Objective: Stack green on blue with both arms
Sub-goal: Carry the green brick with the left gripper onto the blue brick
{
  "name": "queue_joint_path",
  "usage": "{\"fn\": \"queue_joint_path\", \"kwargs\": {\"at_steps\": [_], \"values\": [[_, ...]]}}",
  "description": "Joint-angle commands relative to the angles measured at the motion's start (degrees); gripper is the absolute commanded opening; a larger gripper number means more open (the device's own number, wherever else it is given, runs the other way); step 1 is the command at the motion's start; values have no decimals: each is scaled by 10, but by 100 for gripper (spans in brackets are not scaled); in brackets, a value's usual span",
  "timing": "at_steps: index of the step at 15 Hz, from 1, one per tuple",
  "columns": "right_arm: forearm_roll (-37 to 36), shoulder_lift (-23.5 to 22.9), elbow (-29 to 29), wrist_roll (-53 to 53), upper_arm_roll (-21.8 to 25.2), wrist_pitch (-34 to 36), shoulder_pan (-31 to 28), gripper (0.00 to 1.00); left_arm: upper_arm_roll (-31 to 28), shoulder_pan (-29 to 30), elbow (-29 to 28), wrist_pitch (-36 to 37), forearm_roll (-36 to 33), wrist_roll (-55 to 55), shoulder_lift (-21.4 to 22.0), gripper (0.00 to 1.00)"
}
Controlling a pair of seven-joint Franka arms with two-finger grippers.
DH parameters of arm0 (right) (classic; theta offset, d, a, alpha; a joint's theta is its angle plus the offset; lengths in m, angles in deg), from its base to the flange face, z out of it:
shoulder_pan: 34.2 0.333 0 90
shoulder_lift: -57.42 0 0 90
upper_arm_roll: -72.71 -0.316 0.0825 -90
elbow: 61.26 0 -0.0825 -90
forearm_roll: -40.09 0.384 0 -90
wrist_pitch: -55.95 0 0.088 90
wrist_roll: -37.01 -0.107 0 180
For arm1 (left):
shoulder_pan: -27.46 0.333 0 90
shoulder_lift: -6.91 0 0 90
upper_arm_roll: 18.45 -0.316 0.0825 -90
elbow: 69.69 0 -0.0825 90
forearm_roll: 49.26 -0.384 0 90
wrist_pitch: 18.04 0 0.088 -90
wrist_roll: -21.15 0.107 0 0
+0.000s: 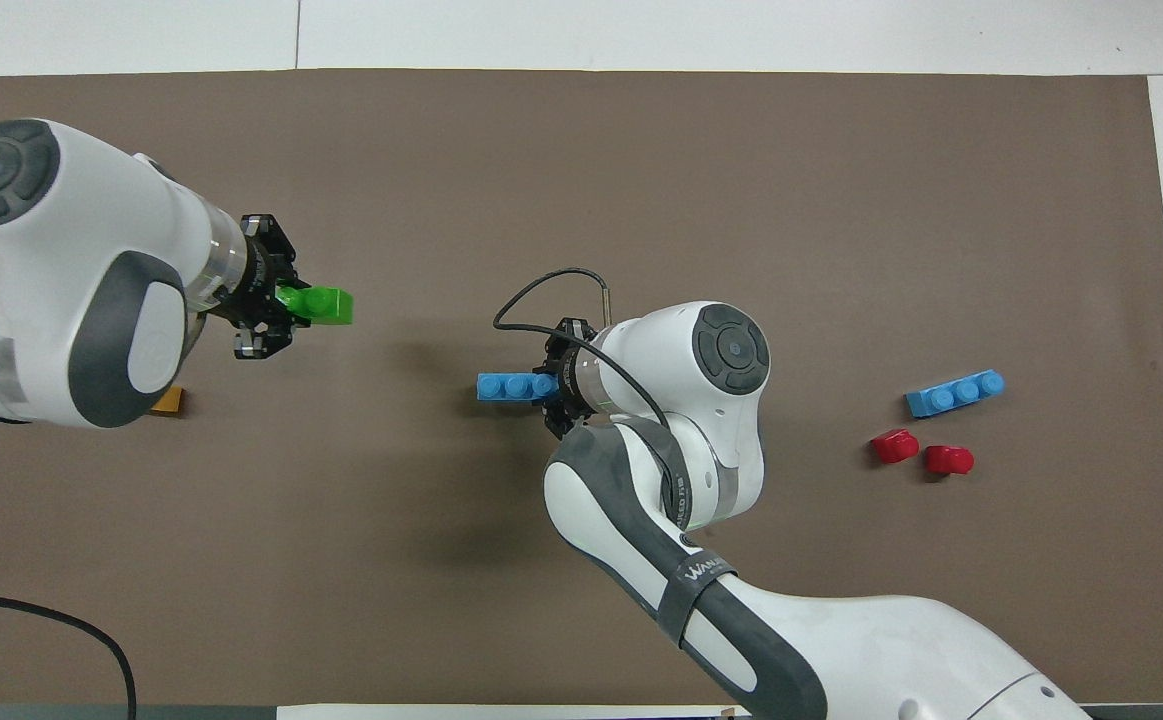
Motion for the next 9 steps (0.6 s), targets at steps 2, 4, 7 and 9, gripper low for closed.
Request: {"fn": "queue_joint_path", "kwargs": {"at_steps": [2, 4, 7, 9], "values": [[75, -5, -12, 77, -2, -24, -5, 0, -9, -56, -65, -57, -17, -89, 37, 0], [114, -5, -21, 115, -2, -37, -4, 0, -9, -87, -85, -82, -17, -116, 38, 0], [116, -5, -25, 119, -2, -38, -3, 0, -9, -122, -99, -97, -18, -135, 34, 0], [116, -5, -29, 119, -2, -46, -3, 0, -10, -136, -107, -98, -20, -146, 34, 0]]}}
